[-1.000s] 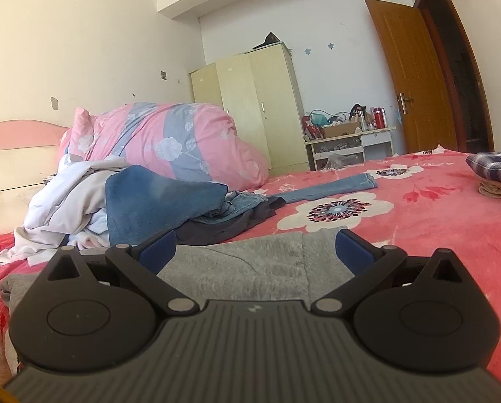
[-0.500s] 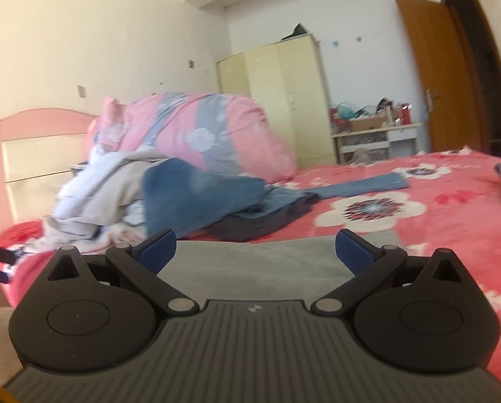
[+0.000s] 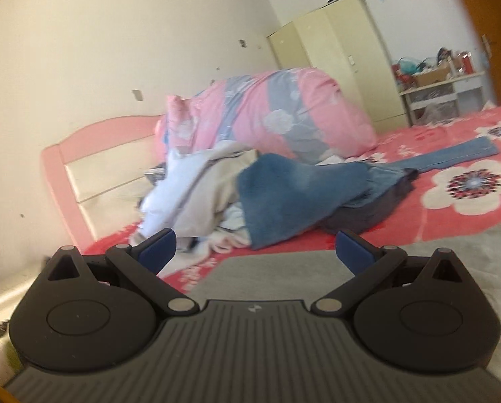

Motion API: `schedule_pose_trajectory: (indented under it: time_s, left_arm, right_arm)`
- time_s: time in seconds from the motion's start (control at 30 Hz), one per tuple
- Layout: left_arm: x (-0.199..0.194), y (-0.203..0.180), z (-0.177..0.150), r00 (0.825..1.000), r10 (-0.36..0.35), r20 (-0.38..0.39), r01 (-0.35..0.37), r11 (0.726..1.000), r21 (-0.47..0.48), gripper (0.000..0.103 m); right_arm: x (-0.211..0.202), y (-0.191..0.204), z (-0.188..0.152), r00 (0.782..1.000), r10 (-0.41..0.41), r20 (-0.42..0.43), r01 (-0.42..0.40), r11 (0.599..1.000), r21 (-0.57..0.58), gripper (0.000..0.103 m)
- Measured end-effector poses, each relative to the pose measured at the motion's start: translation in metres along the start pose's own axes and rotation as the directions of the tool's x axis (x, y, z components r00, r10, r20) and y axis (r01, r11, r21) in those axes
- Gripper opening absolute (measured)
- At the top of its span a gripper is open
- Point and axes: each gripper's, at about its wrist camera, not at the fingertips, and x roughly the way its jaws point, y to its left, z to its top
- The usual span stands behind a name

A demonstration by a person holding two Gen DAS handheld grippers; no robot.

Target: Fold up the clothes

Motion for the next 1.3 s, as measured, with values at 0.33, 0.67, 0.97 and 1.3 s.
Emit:
schedule_pose_trajectory:
  time_s: [0.33,0.67,0.97,1.3]
  left_arm:
    - [-0.007,0.006,-0.005,0.999,-0.040,0.029,0.041,0.999,-0.032,0.036]
    - [-0.026,-0.036,-0.017,0.988,-0.028,0.151,-0.001,0.983,0.186,0.024]
    - [-0.029,-0.079,-0.017,0.979,-0.099,0.179,0.030,0.935,0.354,0.022]
    - [-0.039,-0.111,0.001,0.963,-0.232,0.138,0.170,0.917,0.361,0.021]
  right_arm:
    - [0.088,0.027,0.025,0.946,0.170,-0.276,-0.118,0.974,0.194,0.102]
    - [0.224,0.059,0.014,0.721,0.103,-0.686,0.018,0.986,0.167,0.102]
    - [0.287,0.089,-0.013,0.493,0.013,-0.870,0.003,1.000,0.016,0.097]
    - [0.230,0.052,0.036,0.641,0.087,-0.763,0.004,0.993,0.116,0.040]
